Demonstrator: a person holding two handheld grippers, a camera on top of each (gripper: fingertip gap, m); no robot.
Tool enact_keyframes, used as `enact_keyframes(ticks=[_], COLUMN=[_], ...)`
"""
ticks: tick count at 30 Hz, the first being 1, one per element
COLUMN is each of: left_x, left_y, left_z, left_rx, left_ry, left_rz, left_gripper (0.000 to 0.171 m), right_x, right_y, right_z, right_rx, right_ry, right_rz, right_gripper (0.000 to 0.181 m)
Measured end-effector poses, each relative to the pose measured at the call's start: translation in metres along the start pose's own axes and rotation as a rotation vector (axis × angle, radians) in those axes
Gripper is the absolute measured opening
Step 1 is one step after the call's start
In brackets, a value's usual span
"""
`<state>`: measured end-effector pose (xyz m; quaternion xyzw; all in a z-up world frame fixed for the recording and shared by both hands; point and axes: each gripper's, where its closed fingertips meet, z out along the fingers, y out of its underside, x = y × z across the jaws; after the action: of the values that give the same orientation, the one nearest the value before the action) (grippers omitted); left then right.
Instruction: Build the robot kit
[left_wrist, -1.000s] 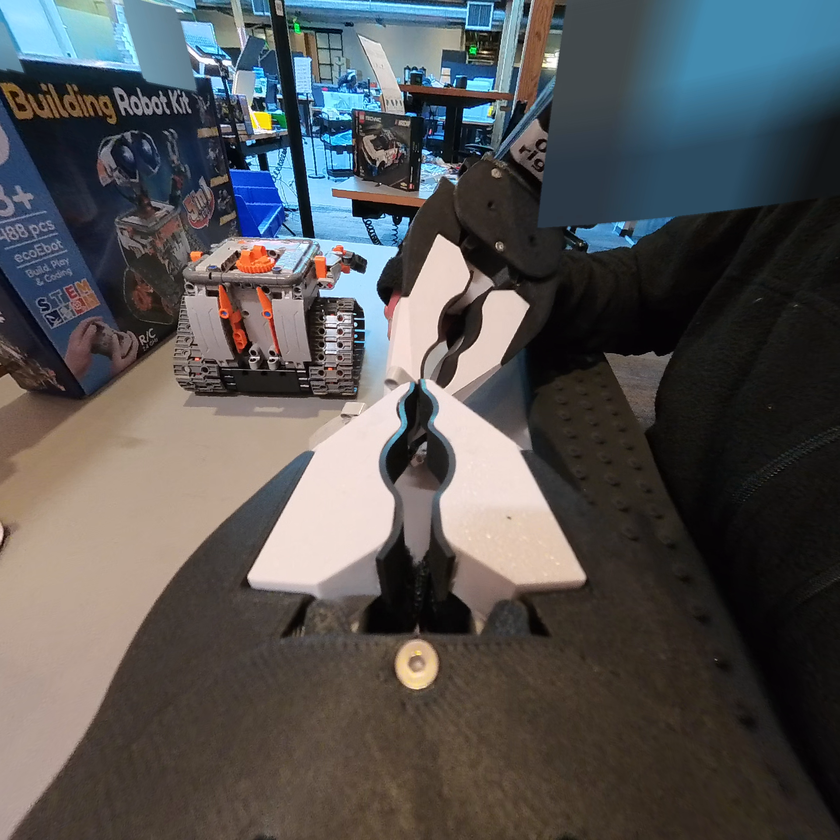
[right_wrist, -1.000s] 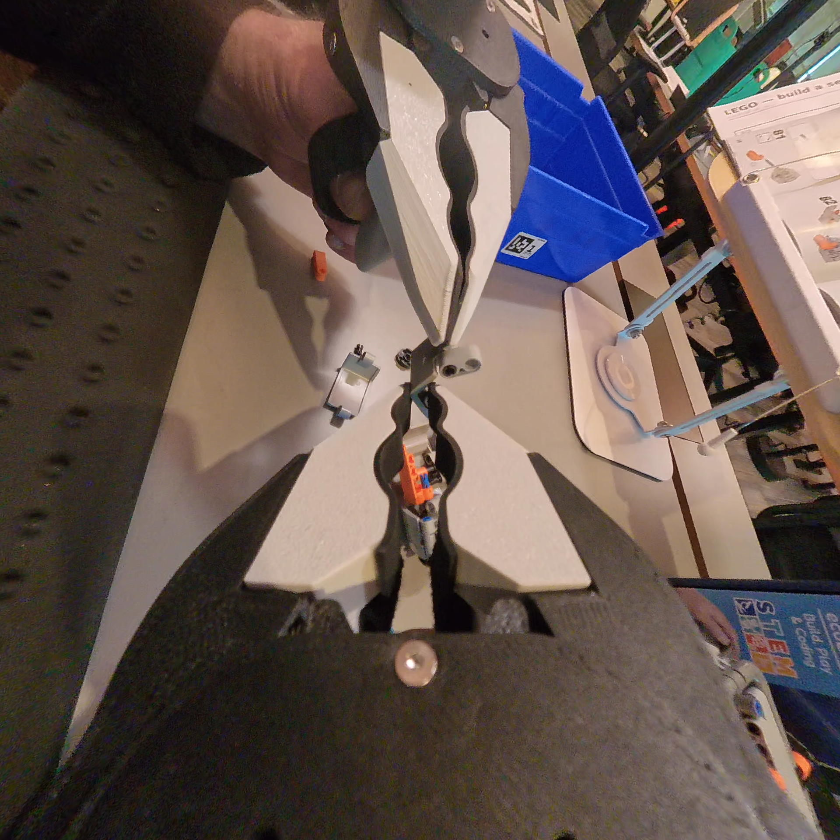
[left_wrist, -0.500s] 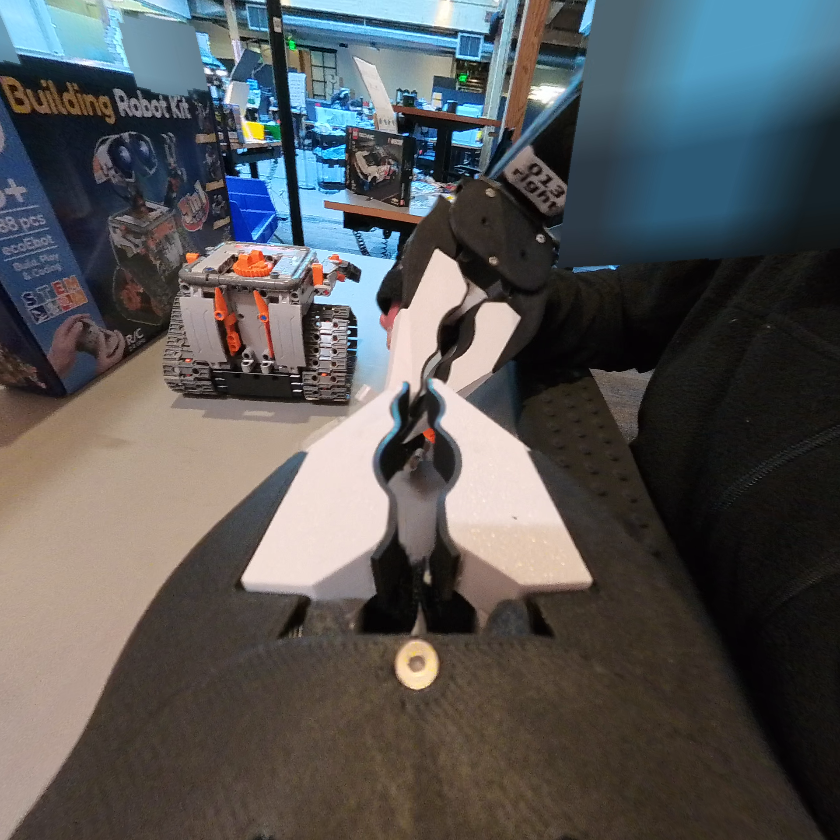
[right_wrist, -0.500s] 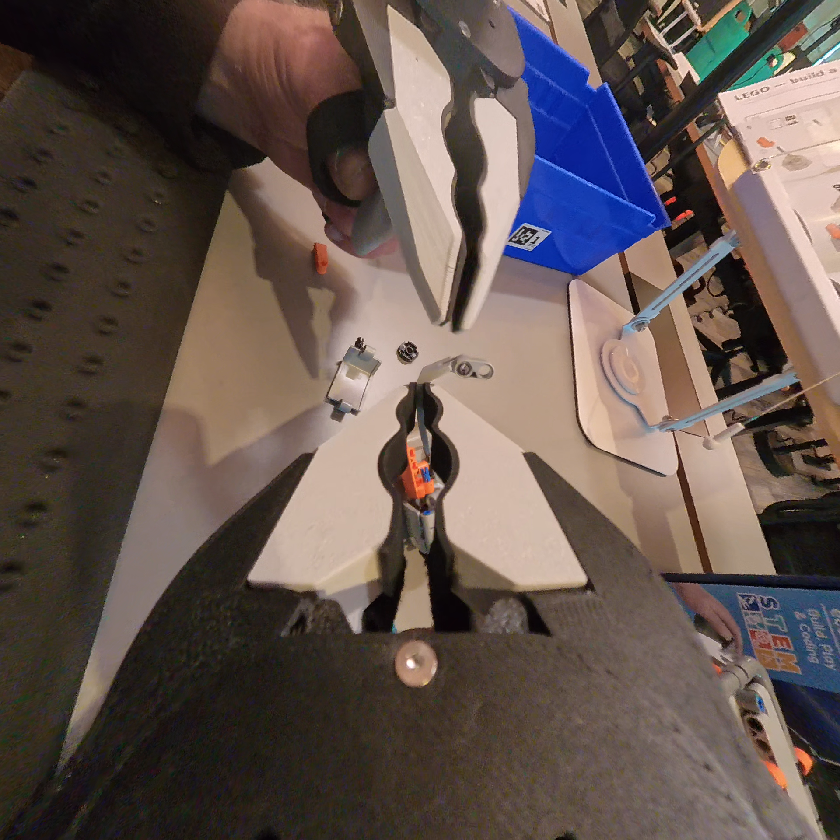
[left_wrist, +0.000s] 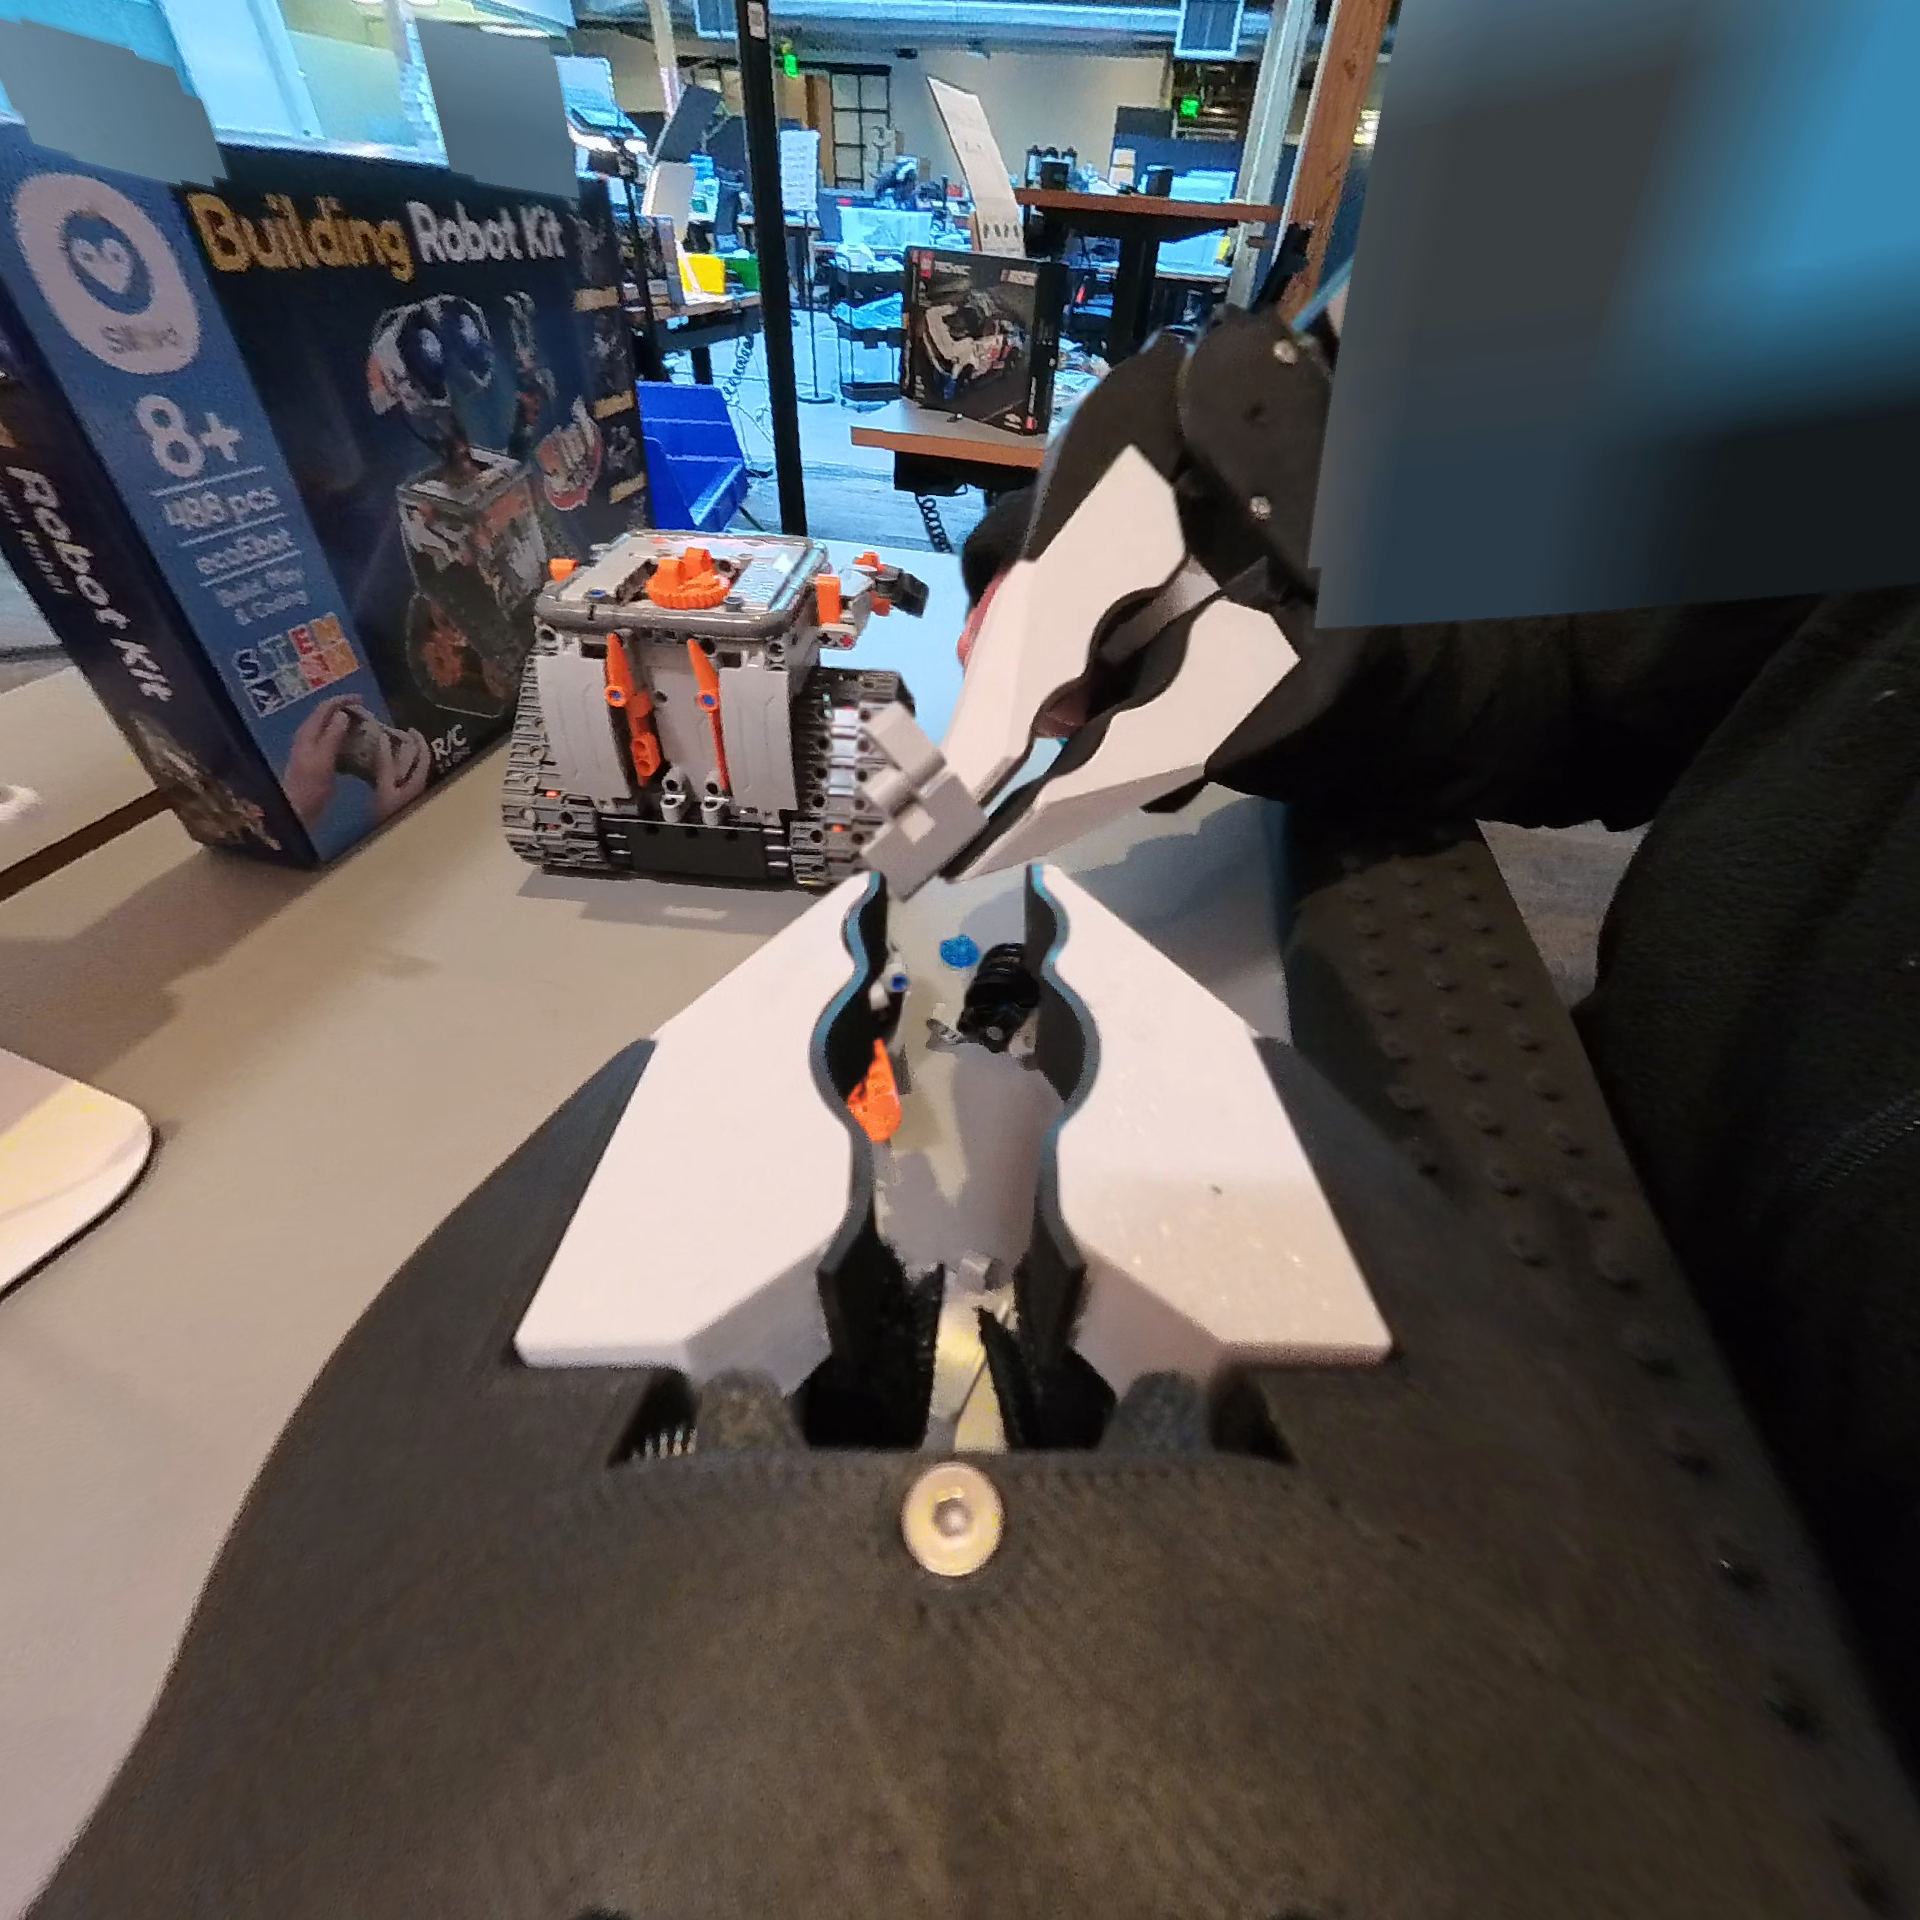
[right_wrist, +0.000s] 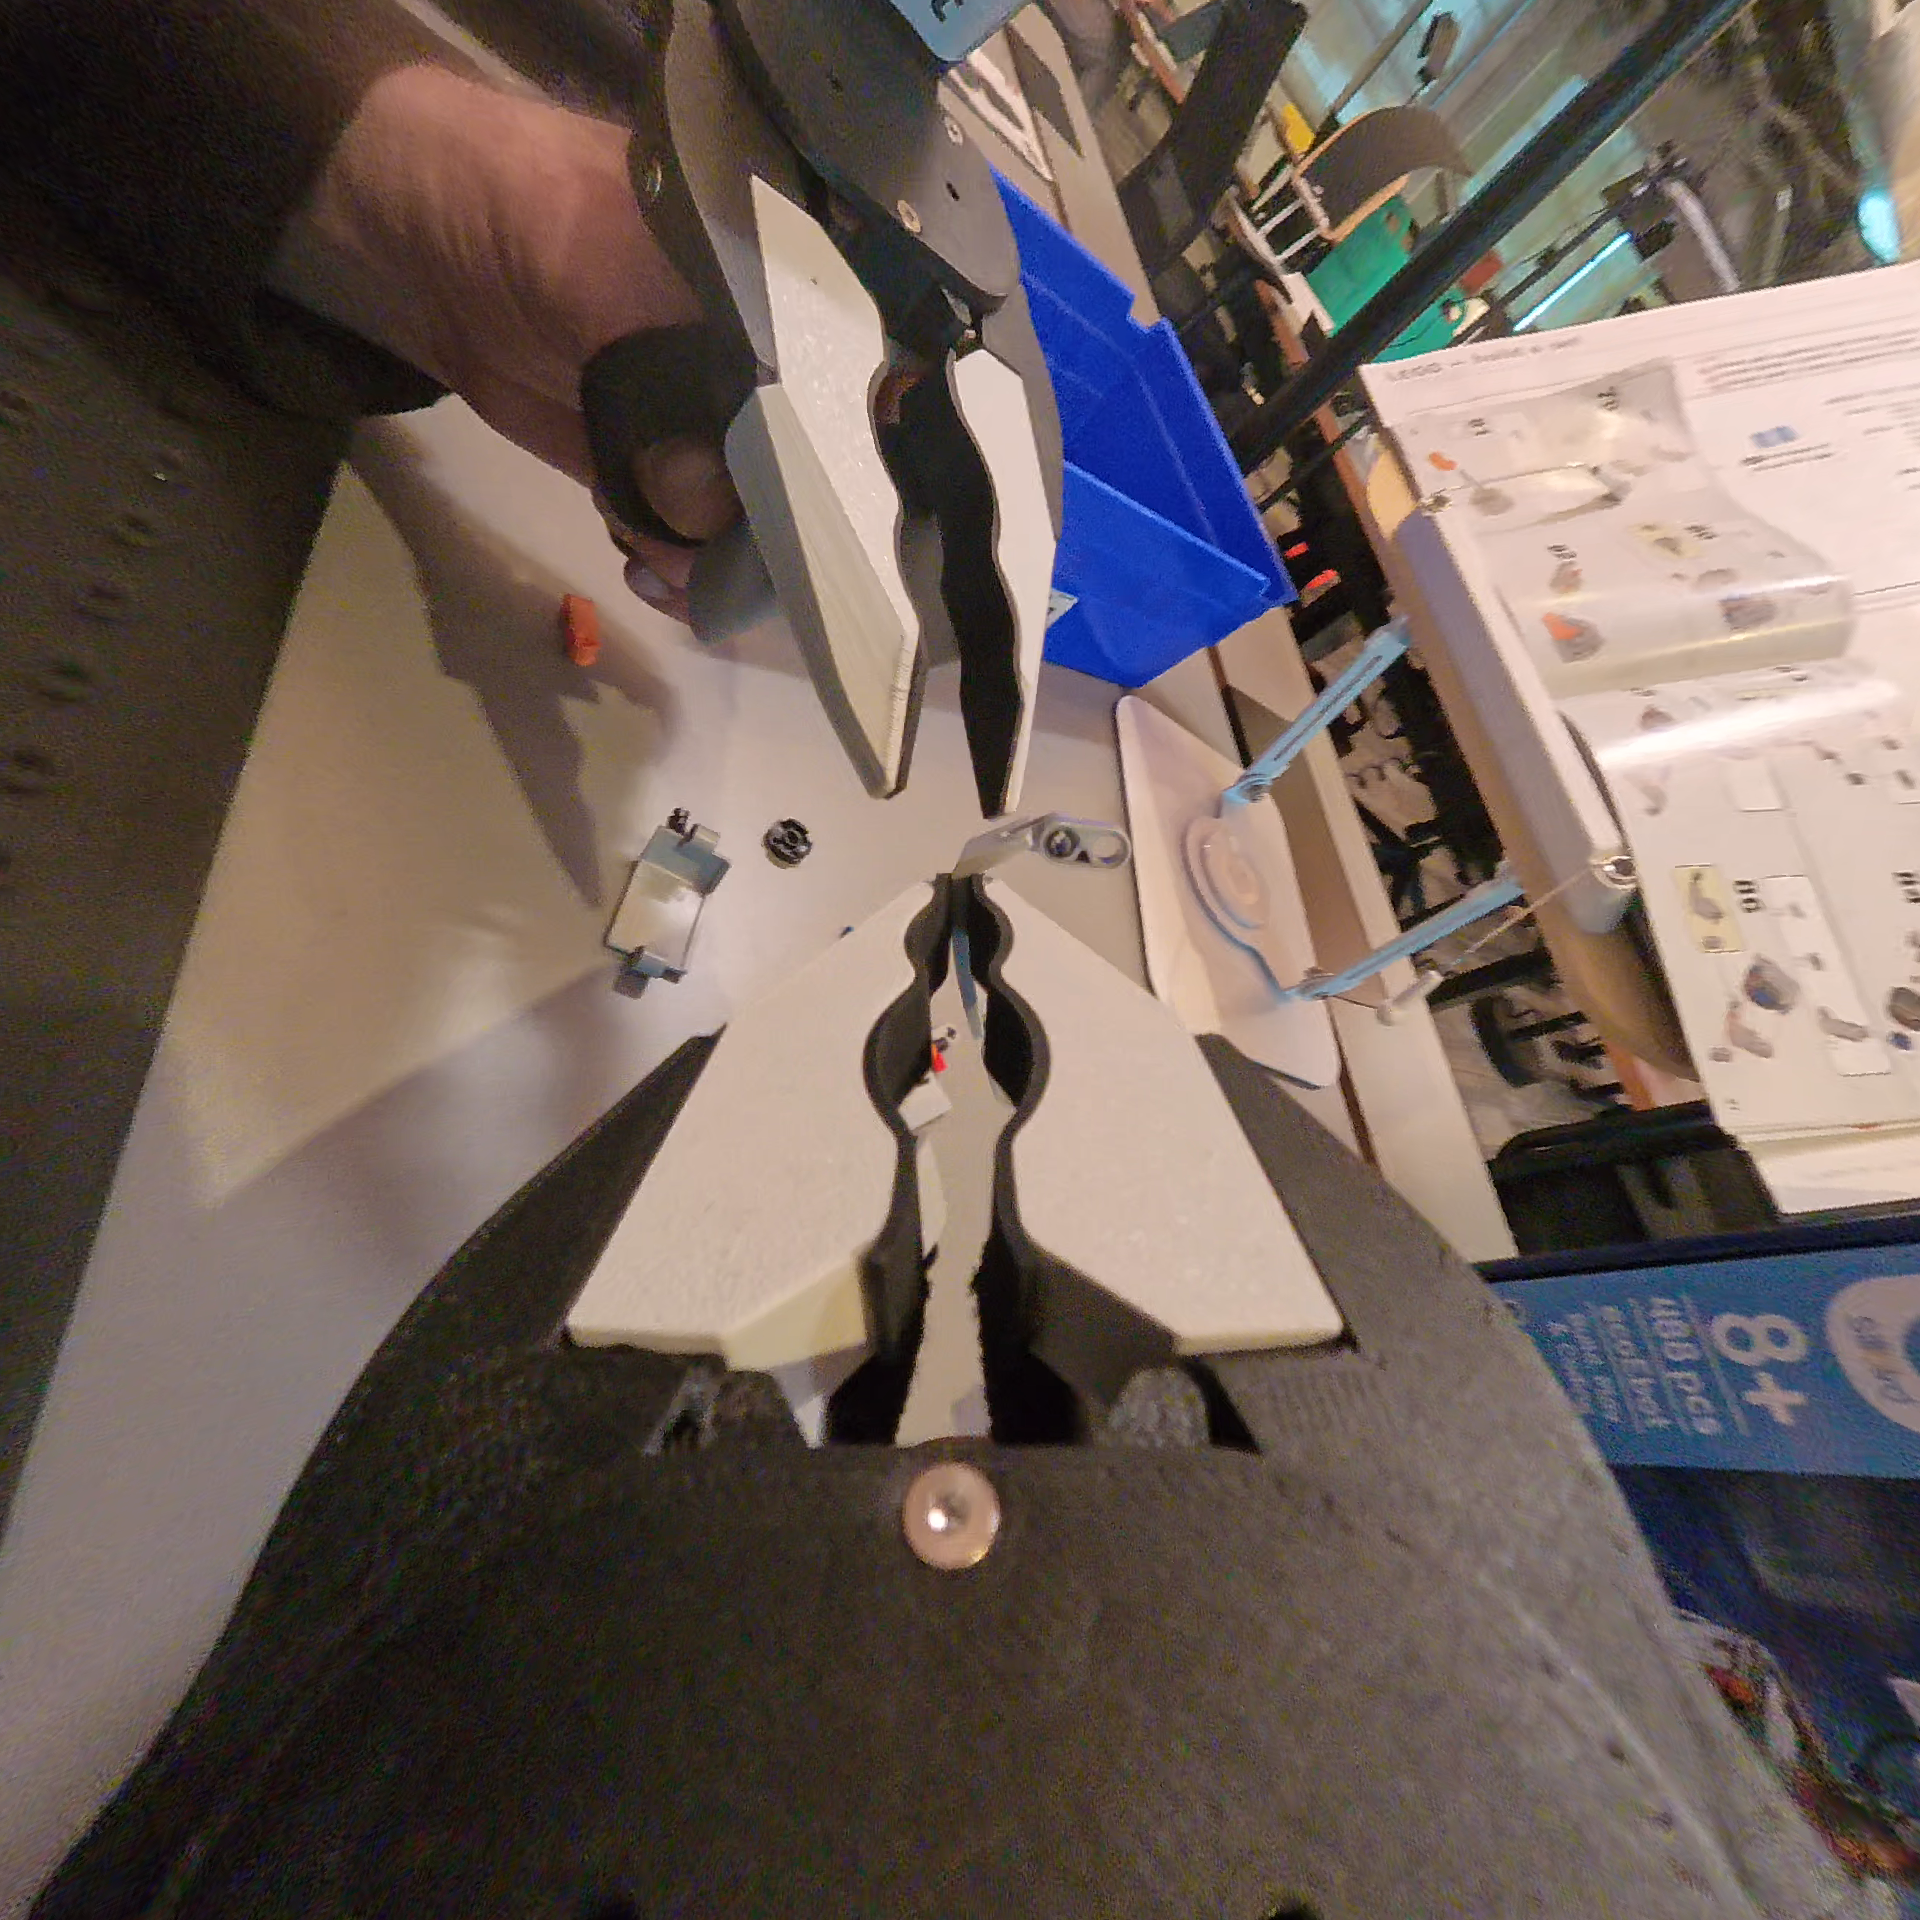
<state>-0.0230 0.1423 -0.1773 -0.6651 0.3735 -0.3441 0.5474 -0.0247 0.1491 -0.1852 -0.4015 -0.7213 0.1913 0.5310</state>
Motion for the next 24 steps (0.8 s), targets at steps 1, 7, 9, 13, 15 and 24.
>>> enact_keyframes(ticks=[1, 7, 9, 13, 15, 24], left_x=[-0.002, -0.006, -0.005, -0.003, -0.002, 0.008], left_y=[-0.001, -0.004, -0.004, -0.003, -0.003, -0.008], left_z=[-0.001, -0.003, -0.002, 0.001, 0.002, -0.001], left_rx=[0.007, 0.026, 0.020, 0.006, 0.012, 0.064], left_ry=[-0.006, -0.038, -0.044, -0.049, -0.039, 0.065], left_rz=[-0.005, 0.009, 0.036, 0.057, 0.041, -0.028], left_gripper=[0.023, 0.023, 0.020, 0.020, 0.018, 0.007], right_x=[0.001, 0.004, 0.004, 0.002, -0.002, -0.008], right_y=[-0.001, -0.005, -0.006, -0.007, -0.010, -0.018], right_z=[0.000, -0.003, -0.002, -0.002, -0.003, -0.007], right_rx=[0.000, 0.028, 0.034, 0.045, 0.067, 0.130], right_ry=[0.015, 0.036, 0.033, 0.017, -0.004, -0.073], right_rz=[-0.012, -0.009, -0.007, -0.002, -0.002, 0.040], right_gripper=[0.000, 0.000, 0.000, 0.000, 0.000, 0.000])
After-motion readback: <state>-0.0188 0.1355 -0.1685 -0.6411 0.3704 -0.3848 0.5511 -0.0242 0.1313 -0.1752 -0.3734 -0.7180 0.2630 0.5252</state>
